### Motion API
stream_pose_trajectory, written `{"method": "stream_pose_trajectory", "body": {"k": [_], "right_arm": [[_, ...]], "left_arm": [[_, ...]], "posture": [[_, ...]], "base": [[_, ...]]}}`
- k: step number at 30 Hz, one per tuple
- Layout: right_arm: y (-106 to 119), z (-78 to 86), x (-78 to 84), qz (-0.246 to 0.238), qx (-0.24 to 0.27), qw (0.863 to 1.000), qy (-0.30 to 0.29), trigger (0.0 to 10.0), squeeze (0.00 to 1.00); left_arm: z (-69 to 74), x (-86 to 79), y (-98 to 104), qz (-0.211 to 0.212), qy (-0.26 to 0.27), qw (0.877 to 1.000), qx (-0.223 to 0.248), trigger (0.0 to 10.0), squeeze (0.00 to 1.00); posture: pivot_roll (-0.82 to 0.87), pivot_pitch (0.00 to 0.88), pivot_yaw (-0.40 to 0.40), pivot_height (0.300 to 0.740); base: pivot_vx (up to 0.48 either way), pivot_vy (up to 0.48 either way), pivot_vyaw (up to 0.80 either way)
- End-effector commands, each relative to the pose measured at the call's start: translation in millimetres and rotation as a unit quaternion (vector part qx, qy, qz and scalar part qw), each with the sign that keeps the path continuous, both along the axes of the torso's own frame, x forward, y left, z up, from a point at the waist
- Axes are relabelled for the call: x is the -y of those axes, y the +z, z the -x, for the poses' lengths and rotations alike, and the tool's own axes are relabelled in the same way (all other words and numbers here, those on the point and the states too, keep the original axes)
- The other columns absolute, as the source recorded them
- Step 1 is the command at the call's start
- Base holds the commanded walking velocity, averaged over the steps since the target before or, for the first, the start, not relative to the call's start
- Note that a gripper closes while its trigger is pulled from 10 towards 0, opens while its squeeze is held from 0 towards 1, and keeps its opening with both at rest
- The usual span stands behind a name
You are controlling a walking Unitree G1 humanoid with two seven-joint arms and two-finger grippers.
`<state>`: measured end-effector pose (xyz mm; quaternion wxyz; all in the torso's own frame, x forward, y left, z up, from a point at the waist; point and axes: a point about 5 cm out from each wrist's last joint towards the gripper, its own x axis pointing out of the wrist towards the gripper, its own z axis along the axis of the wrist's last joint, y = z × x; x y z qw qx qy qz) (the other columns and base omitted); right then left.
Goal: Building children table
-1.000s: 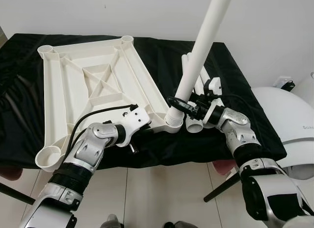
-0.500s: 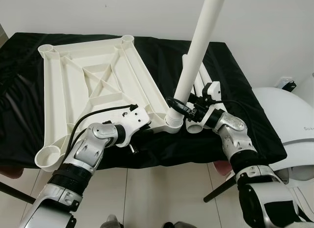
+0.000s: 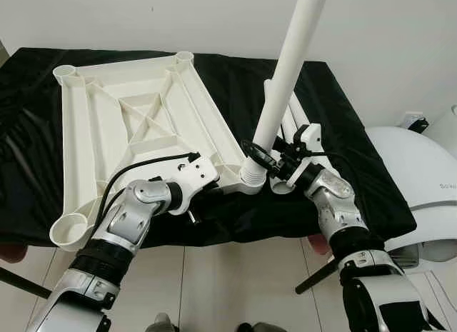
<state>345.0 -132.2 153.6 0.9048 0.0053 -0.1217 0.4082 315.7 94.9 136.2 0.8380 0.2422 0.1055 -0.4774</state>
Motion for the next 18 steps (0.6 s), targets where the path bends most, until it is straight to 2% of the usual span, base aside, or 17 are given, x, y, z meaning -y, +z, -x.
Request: {"method": "stream_pose_trajectory", "body": {"k": [1, 18], "right_arm": [[-44.9, 11.8, 4.5, 0.024, -0.097, 0.995, -0.023, 10.0, 0.0], [-46.5, 18.9, 1.2, 0.003, -0.088, 0.994, -0.065, 10.0, 0.0]], "left_arm": [[0.0, 7.2, 13.3, 0.019, 0.003, 0.999, 0.035, 10.0, 0.0], [0.8, 10.1, 14.7, 0.022, -0.001, 0.999, 0.037, 10.0, 0.0]], "posture": [[0.02, 0.043, -0.043, 0.74], [0.02, 0.041, -0.045, 0.74]], "base": [[0.0, 0.0, 0.0], [0.0, 0.0, 0.0]]}}
